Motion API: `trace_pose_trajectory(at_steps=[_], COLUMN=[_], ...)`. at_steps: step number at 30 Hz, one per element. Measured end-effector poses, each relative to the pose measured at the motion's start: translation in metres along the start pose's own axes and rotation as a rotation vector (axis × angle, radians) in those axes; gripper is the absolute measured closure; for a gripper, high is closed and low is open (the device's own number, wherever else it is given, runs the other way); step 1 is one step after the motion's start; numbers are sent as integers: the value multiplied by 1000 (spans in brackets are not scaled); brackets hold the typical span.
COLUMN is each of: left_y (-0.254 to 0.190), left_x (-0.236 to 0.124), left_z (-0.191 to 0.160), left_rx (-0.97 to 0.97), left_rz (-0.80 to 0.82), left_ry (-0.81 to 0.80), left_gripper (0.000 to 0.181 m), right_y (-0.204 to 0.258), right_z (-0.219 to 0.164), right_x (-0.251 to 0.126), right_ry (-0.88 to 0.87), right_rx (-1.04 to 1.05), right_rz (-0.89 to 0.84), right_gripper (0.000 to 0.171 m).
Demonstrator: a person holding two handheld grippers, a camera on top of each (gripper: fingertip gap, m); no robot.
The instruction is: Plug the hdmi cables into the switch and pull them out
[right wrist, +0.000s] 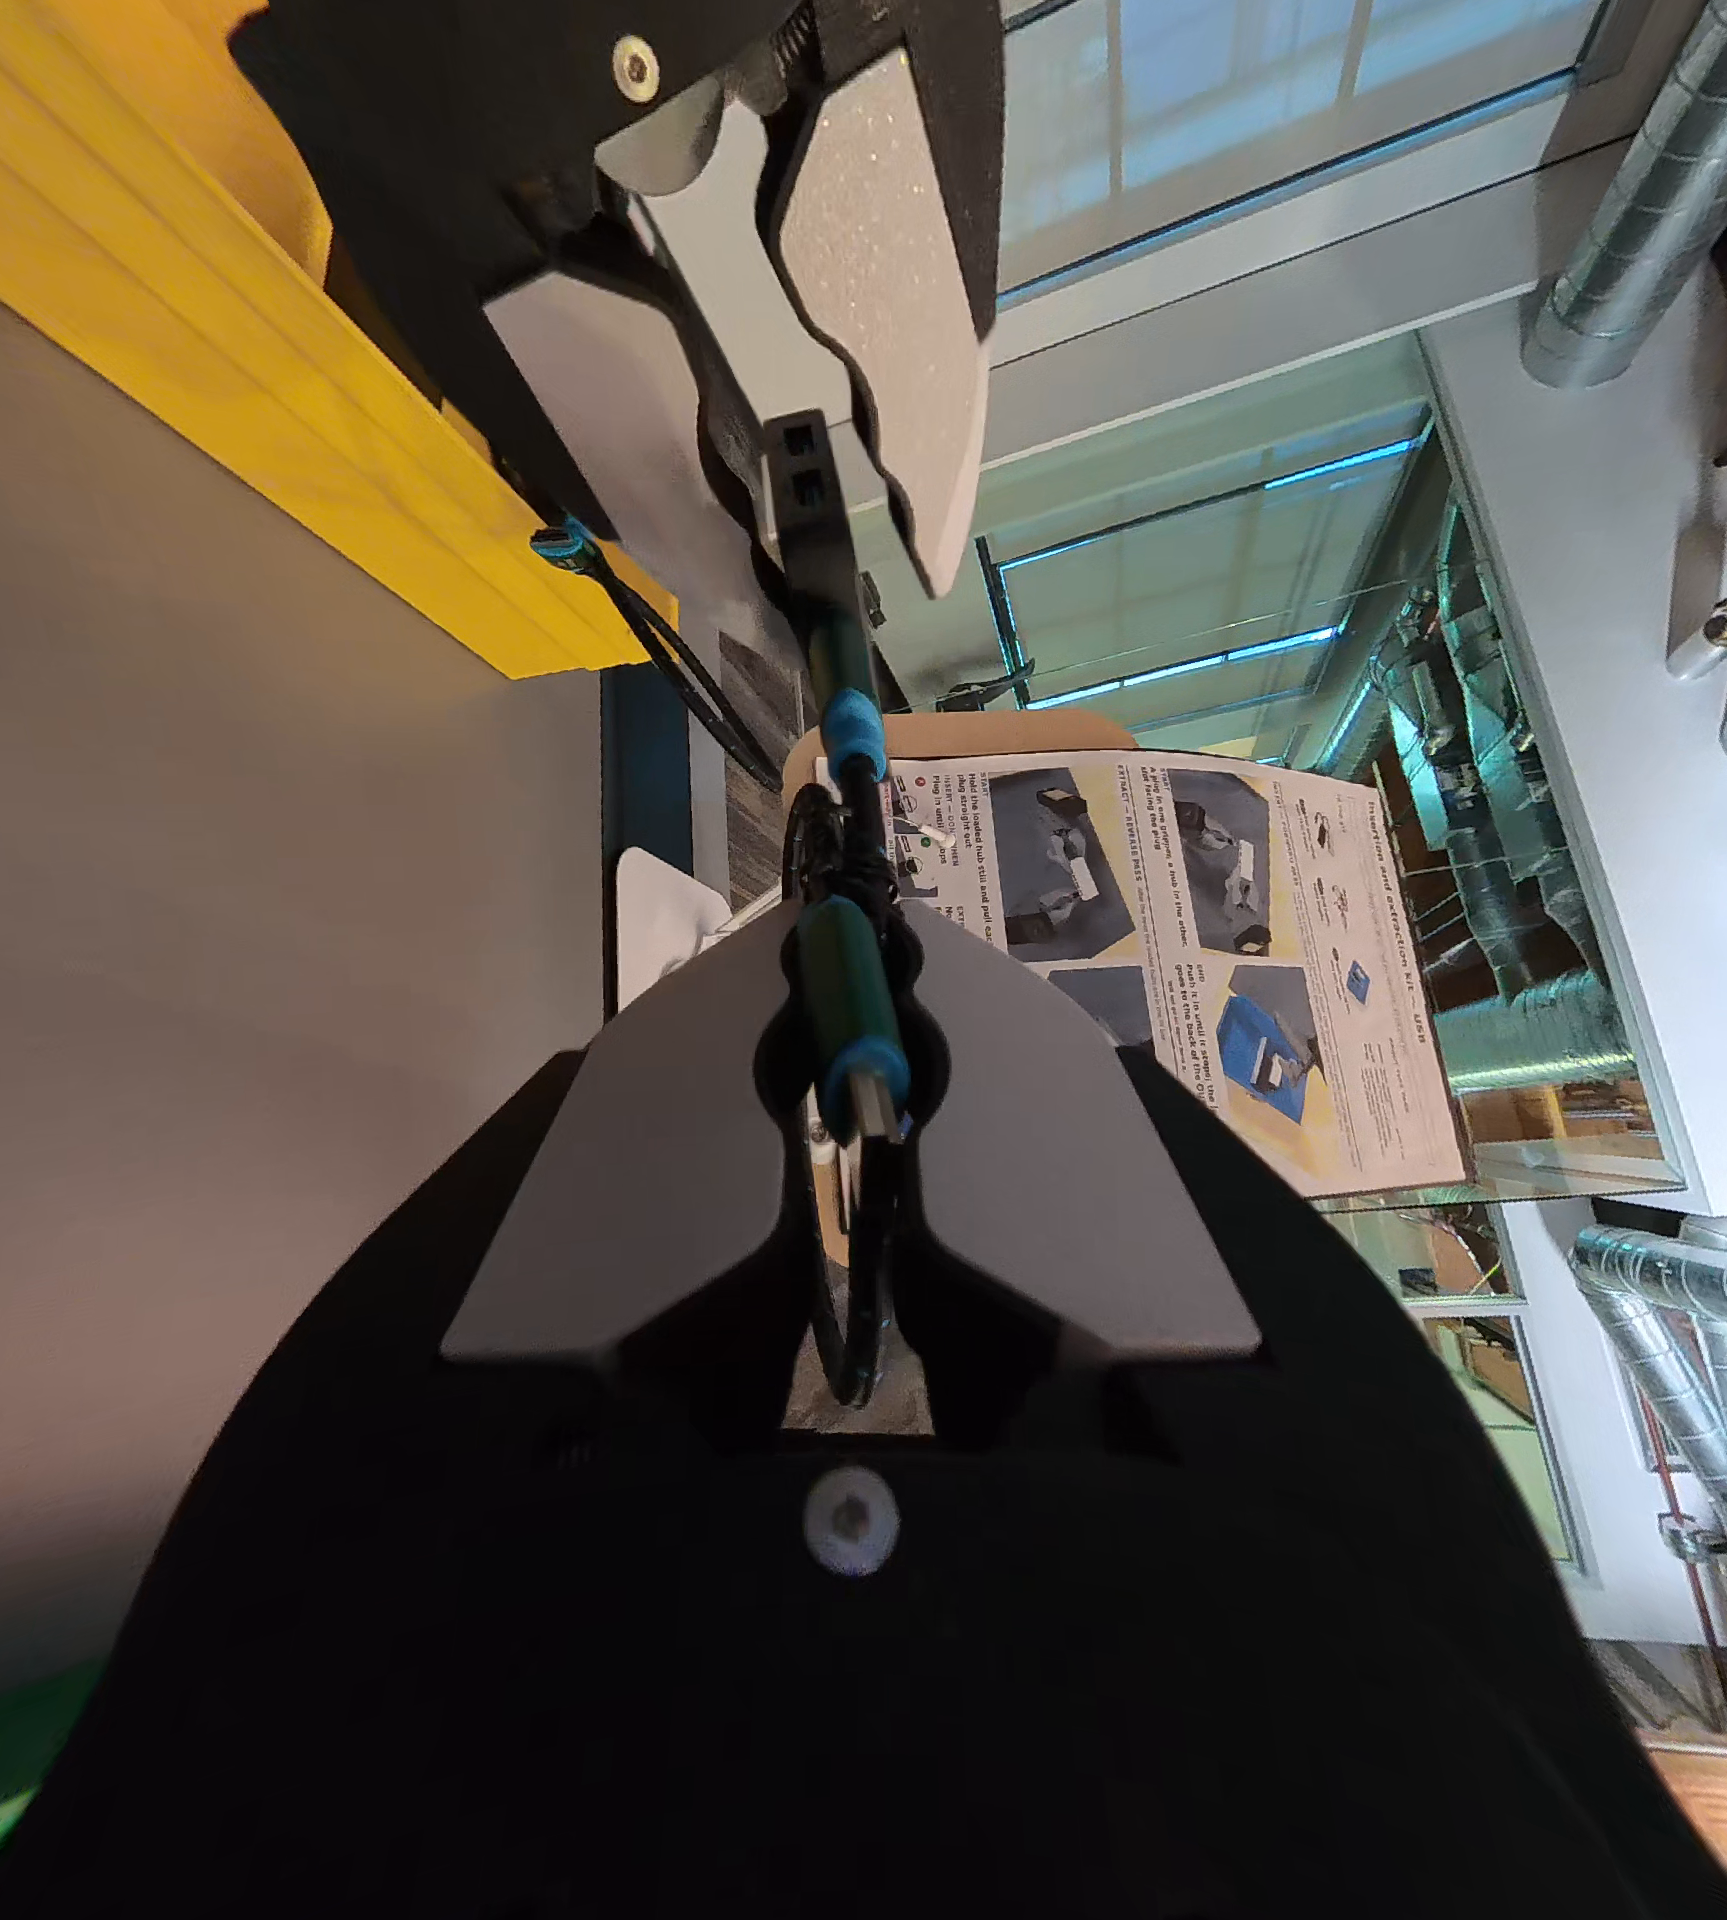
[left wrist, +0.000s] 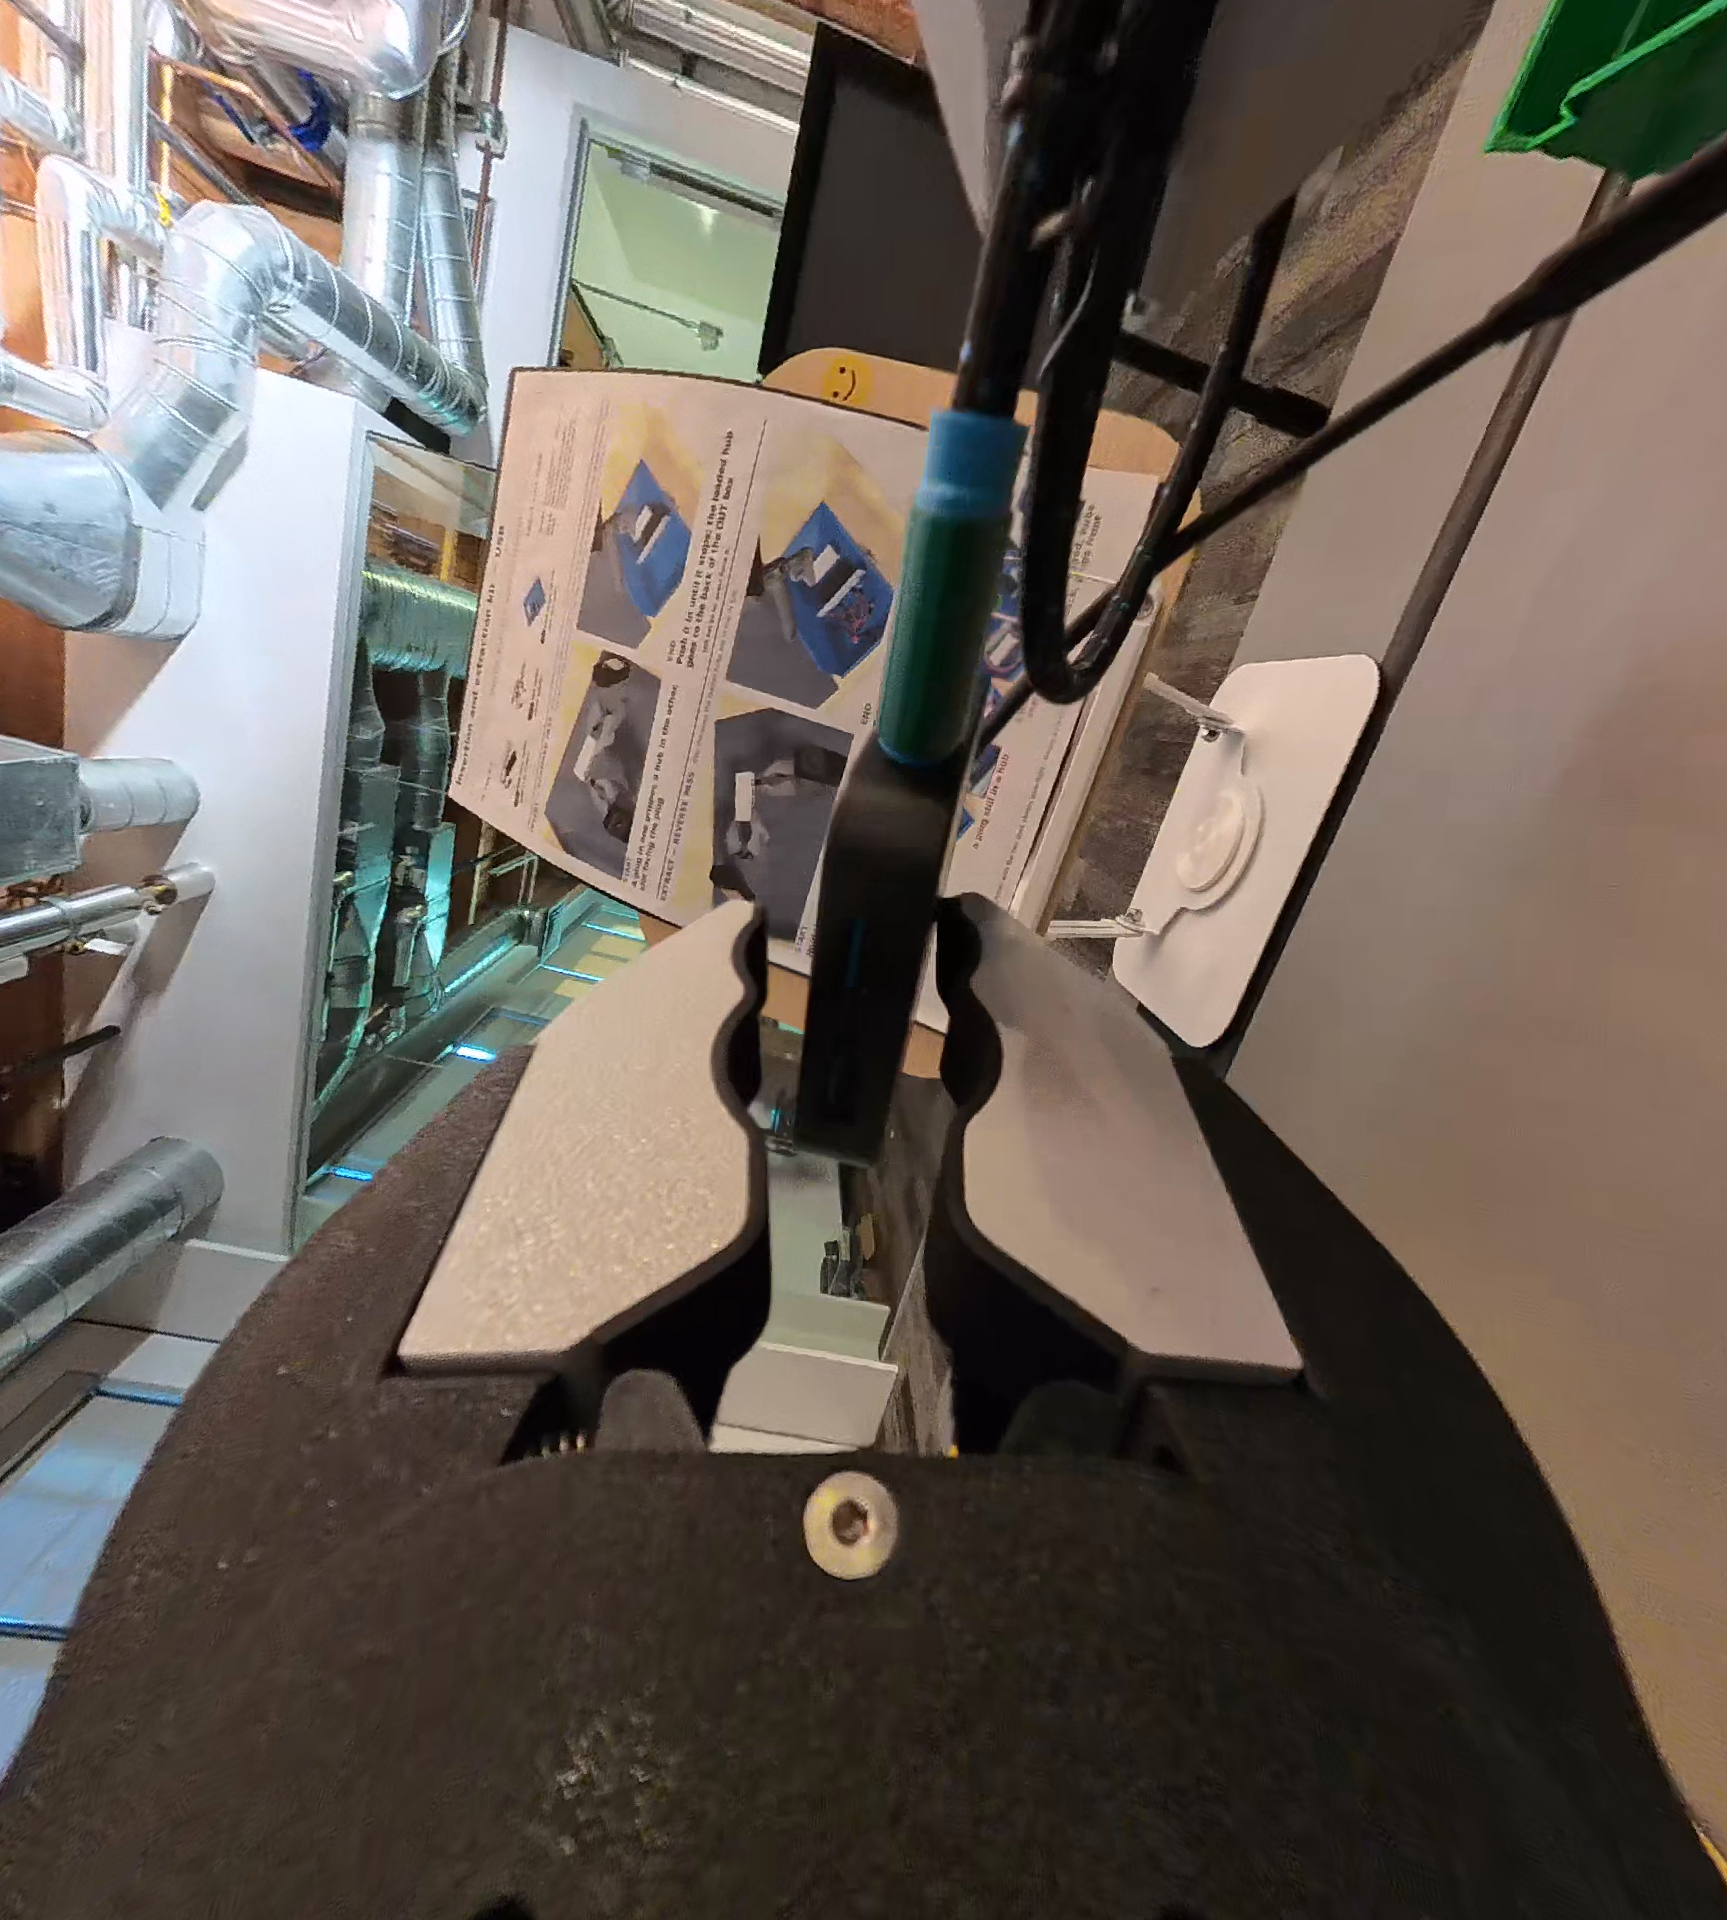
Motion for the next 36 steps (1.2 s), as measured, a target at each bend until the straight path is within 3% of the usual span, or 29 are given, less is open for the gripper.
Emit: trace_pose_trajectory(at_steps=[6,9,11,15,17,20,23,36], left_y=[-17,-17,-17,-20,-22,-24,-25,-28], left_x=[14,20,24,28,29,29,28,29], left_z=[1,-5,-12,-20,-18,-11,-9,-4], left_rx=[64,43,44,43,52,77,109,145], left_rz=[-26,-26,-26,-30,-25,-10,3,13], left_ry=[22,43,77,88,86,70,78,71], left_gripper=[167,167,167,167,167,167,167,167], right_y=[8,11,2,-30,-31,-5,12,32], right_z=[-10,-13,-6,8,10,10,3,-1], right_x=[1,4,-3,-17,-12,5,24,45], right_ry=[0,2,-21,-133,-106,29,138,181], right_rx=[25,262,477,875,980,967,934,1060], right_rz=[54,156,244,281,285,372,338,387], right_gripper=[157,151,136,136,136,136,136,149])
Point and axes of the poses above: each gripper's, where its closed fingertips meet, x out along the fingers, z out of its top, y = z × x across the jaws, the point moved 4 cm from there along -x, back along the fingers, and after that the axes turned 10 degrees about -z, right-handed, at the moved point
